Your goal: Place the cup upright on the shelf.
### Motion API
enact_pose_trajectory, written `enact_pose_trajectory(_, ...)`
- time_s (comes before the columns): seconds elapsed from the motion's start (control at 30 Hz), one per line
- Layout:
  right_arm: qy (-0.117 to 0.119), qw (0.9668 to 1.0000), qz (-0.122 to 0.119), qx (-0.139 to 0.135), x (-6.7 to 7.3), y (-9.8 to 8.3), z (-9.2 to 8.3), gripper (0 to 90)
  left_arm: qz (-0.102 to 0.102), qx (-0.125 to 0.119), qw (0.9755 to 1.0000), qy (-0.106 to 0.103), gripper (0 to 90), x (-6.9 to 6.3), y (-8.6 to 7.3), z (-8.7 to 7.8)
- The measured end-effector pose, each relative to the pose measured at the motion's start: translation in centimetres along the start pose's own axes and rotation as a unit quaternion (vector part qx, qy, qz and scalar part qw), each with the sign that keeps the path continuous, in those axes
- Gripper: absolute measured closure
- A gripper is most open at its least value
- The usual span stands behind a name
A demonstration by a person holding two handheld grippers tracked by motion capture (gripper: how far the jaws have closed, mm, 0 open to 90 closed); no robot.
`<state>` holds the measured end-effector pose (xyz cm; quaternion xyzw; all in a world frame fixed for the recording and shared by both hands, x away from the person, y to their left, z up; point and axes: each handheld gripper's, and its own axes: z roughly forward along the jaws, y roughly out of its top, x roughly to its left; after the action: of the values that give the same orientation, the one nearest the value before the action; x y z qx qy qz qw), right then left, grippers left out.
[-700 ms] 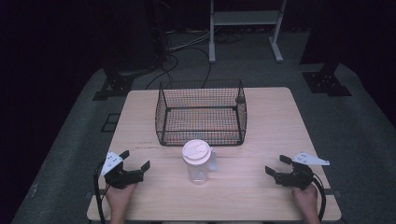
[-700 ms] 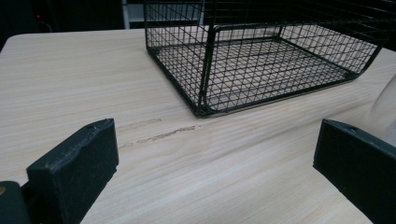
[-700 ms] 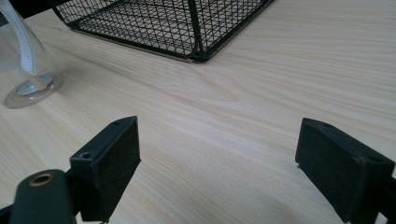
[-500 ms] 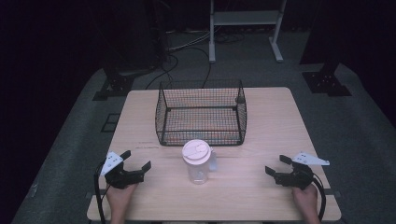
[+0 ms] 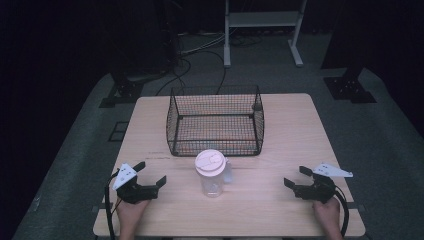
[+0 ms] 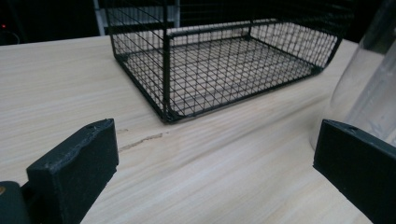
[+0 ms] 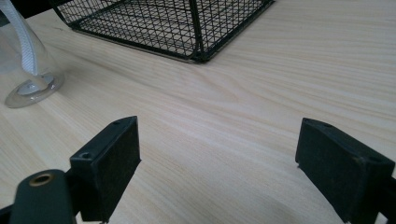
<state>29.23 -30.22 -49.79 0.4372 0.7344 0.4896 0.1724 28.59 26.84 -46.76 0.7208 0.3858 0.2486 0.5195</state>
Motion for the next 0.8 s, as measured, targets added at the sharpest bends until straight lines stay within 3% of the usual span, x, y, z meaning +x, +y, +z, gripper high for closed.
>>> enact_pose_trajectory(0.3,0.002,1.0,-0.001,0.001,0.1,0.0,0.0,12.9,0.03,0.004,0.9994,-0.018,0.0,-1.4,0.6,0.4)
enact_pose_trajectory(0.53,0.002,1.0,-0.002,0.001,0.1,0.0,0.0,12.9,0.048,0.006,0.9986,-0.021,0.0,-1.9,1.0,0.5)
enact_pose_trajectory(0.8,0.003,1.0,-0.003,0.001,0.1,0.0,0.0,12.9,0.062,-0.005,0.9973,-0.04,0.0,-2.6,2.8,0.4)
